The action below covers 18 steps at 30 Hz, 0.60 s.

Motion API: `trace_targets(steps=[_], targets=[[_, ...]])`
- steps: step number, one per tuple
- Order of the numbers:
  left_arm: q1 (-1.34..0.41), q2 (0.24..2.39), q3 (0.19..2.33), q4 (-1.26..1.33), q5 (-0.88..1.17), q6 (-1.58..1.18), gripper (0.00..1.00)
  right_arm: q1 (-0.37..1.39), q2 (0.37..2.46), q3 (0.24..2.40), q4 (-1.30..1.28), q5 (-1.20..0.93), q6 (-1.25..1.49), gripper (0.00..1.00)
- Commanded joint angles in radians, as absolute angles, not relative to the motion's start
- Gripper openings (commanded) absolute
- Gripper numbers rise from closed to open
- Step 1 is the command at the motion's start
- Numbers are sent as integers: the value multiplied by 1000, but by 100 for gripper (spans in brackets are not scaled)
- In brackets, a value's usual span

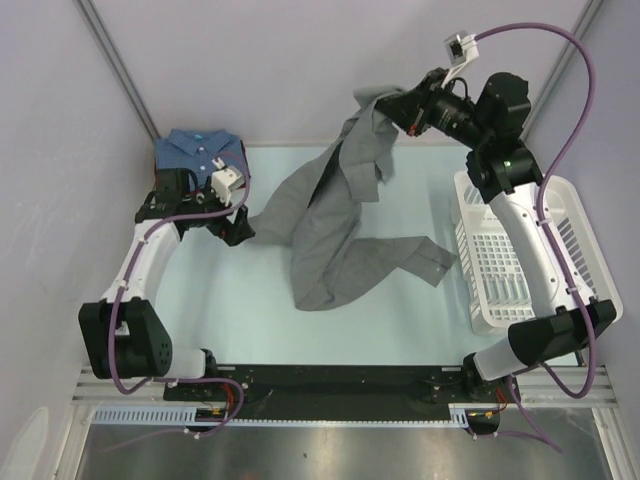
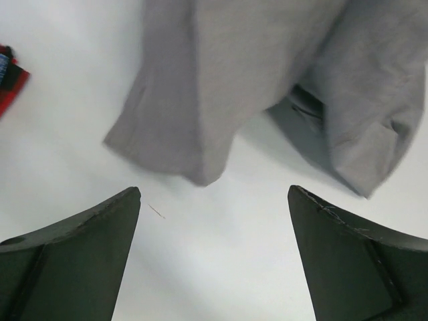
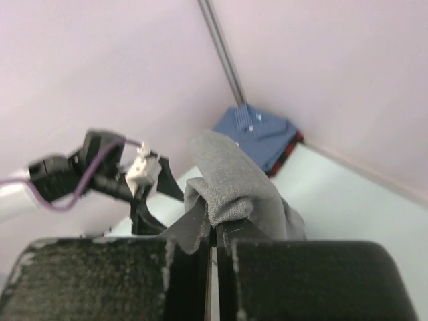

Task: Fold and stack the long sleeve shirts
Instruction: Flatten the shirt out

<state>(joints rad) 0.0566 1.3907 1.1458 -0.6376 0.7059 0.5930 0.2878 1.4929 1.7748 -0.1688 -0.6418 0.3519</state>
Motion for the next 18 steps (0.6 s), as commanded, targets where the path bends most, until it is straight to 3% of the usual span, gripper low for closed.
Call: trace_targets(steps=[1,10,18], targets=[[37,1333,1072,-338,693,483,98,293,1534,1819,-22,-566,462,0],[-138,1347,959,-126,612,408,94,324,1551,1924,18,-512,454,0],[-201,1607,1080,63,428,361,98,345,1552,1986,-77,-508,420,0]])
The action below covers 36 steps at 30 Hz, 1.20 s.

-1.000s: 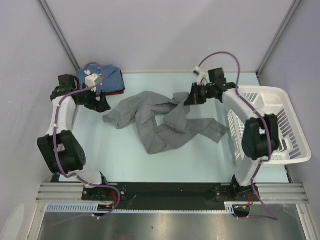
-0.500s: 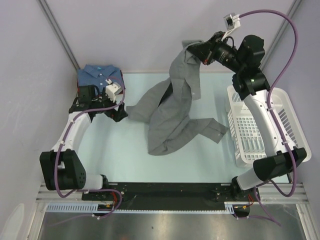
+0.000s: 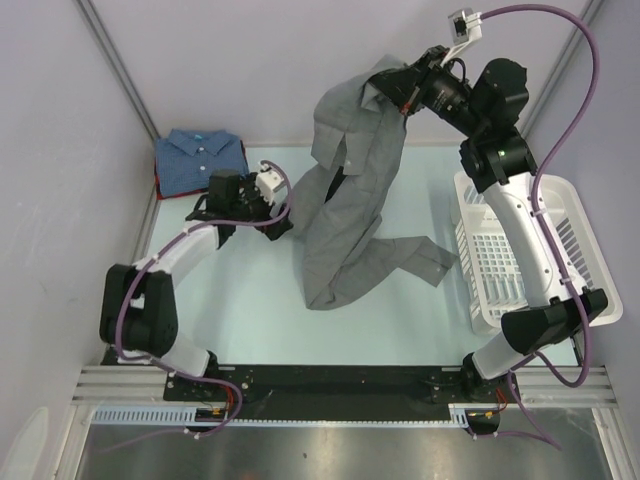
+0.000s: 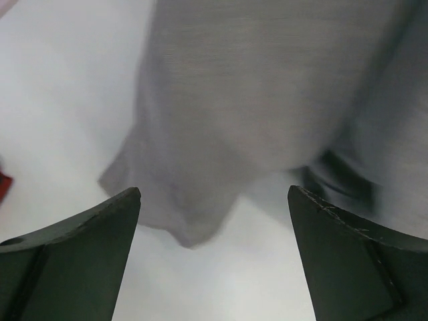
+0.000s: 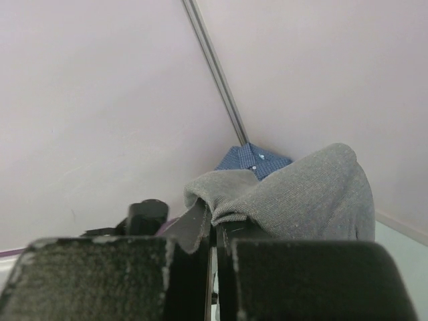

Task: Fold and stack the long sleeve shirts
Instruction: Flatten the shirt out

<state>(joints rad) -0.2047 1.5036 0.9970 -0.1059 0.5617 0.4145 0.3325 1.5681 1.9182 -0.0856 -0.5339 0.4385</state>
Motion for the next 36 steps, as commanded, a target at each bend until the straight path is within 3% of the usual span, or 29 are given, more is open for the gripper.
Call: trace_targets(steps=[1,5,7,8,9,11,12,14,20,30,36], targets=[[-201,1633,1089,86,366,350,99,353,1555,2002,-92,-506,414,0],[-199,1781,1158,100,427,325,96,367,1560,2043,-130,-476,379,0],[-198,1819,1212,75,530,310,82,368,1559,2057,-146,-454,357,0],[-198,1828,1265,8,645,320,73,367,1560,2062,-156,-446,348,0],[-196,1835,1291,-44,681,330,52,365,1557,2063,-161,-437,336,0],[-186,1822,1325,-150,739,331,32,350,1546,2051,-164,-425,328,0],[-178,1806,1324,-172,753,324,13,345,1540,2043,-169,-422,316,0],[-135,1735,1298,-218,775,287,0,327,1508,2007,-172,-410,296,0],[-6,1464,1256,-382,807,329,0,258,1356,1835,-135,-364,241,0],[-3,877,1227,-613,709,341,0,245,1037,1718,-152,-161,84,0],[-3,698,1239,-783,703,439,0,193,885,1743,-221,-172,38,0]])
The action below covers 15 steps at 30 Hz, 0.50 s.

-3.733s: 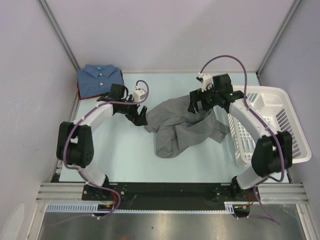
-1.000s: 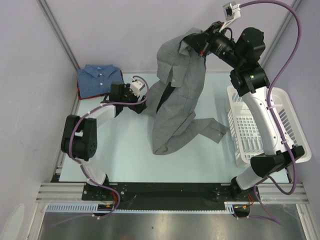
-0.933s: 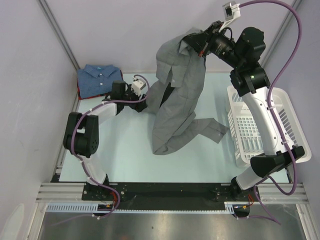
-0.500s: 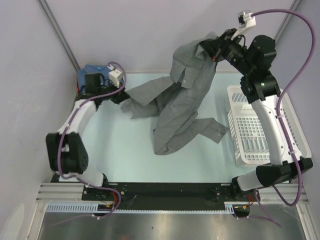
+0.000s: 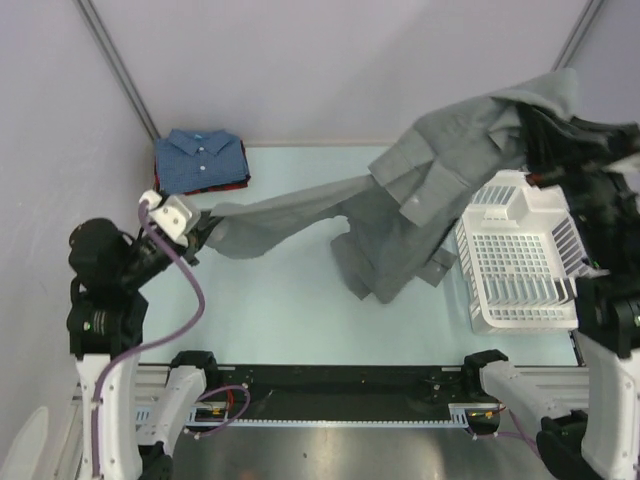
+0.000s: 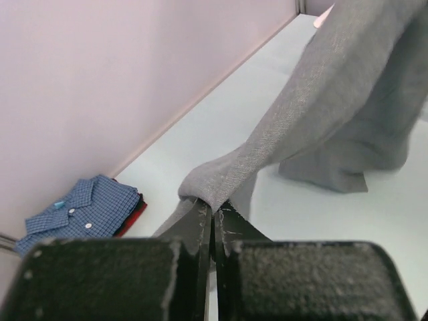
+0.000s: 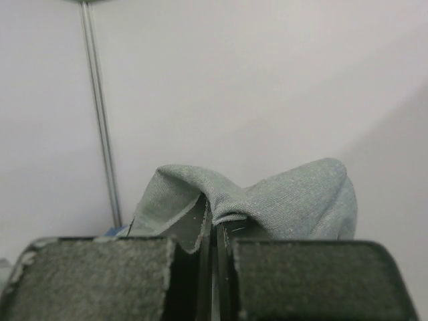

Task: Fold and stack the long sleeve shirts
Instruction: Flatten the shirt out

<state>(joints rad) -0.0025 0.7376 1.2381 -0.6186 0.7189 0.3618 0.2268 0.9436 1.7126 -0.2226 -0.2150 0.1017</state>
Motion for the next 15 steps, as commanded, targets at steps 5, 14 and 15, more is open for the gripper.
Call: trace_targets(steps=[5,14,15], targets=[[-3,704,1259,-776,612,425,0,179,853,1718,-235,-176,6,0],[-3,1073,1328,-646,568,373,0,181,1072,1565,-77,-180,-83,0],[-3,1119,1336,-634,549,368,0,178,1151,1539,-45,-172,-92,0]])
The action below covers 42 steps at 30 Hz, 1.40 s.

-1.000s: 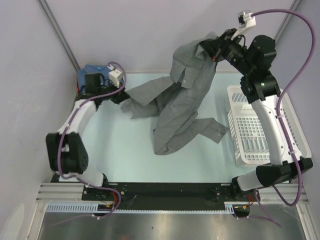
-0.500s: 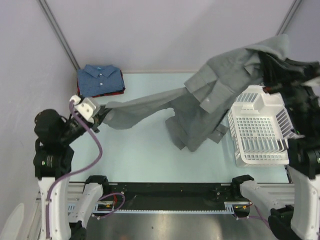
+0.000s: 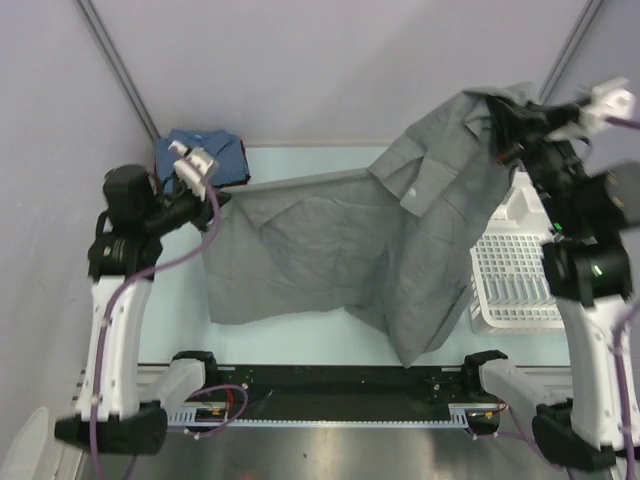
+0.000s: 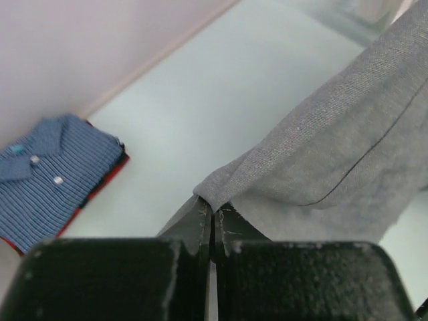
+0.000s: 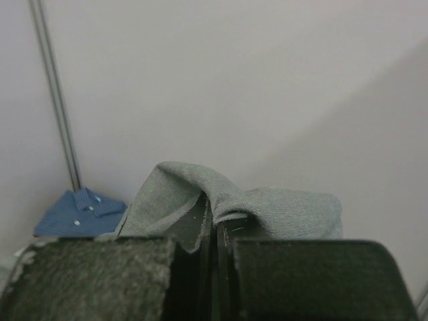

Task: Fold and stack the long sleeve shirts
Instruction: Flatten the shirt out

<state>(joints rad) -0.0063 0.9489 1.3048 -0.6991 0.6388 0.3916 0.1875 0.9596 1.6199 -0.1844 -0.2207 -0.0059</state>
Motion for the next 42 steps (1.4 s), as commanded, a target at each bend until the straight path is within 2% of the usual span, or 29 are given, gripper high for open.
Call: trace_targets(steps=[1,4,5,6,7,8,9,10,11,13,14,17,18,27,31,34,35,38,39,42], targets=[[-3,1168,1342,-623,548,362,0,176,1208,1534,-17,-166,-100,0],[-3,1383,1371,-546,537,318,0,178,1446,1529,136,-179,-83,3],[-3,1498,1391,-507,534,299,4,184,1518,1542,185,-208,-87,14],[-3,1559,1417,-500,516,279,9,202,1610,1646,169,-213,-100,39],[-3,1625,1502,-503,462,244,19,212,1772,1717,134,-210,-107,54],[27,1738,1552,-520,444,230,22,215,1869,1827,7,-204,-110,67],[44,1788,1639,-534,434,215,27,212,1949,1941,-108,-204,-101,85],[58,1822,1664,-537,416,178,35,200,2085,2173,-208,-212,-92,96],[80,1841,1678,-535,414,179,40,192,2138,2277,-394,-242,-89,100],[89,1821,1657,-531,420,230,49,169,2193,2411,-512,-281,-89,99],[92,1794,1646,-544,445,254,50,163,2183,2399,-552,-334,-94,100],[78,1744,1588,-612,550,368,58,164,2053,2200,-561,-414,-139,100],[68,1734,1554,-629,558,435,68,169,2018,2147,-572,-432,-175,100],[-210,1585,1274,-798,650,800,72,236,1680,1605,-819,-587,-310,98],[-380,1493,1126,-862,681,929,73,271,1556,1418,-983,-652,-539,93],[-451,1425,1020,-882,687,1012,76,334,1445,1269,-1015,-661,-615,92],[-465,1405,999,-887,687,1032,86,359,1419,1235,-1009,-657,-639,93],[-506,1342,916,-888,667,1089,89,445,1352,1117,-985,-611,-638,96],[-517,1319,875,-881,657,1109,99,460,1345,1100,-979,-609,-637,97],[-560,1280,792,-783,575,1083,99,503,1348,1045,-947,-598,-621,99]])
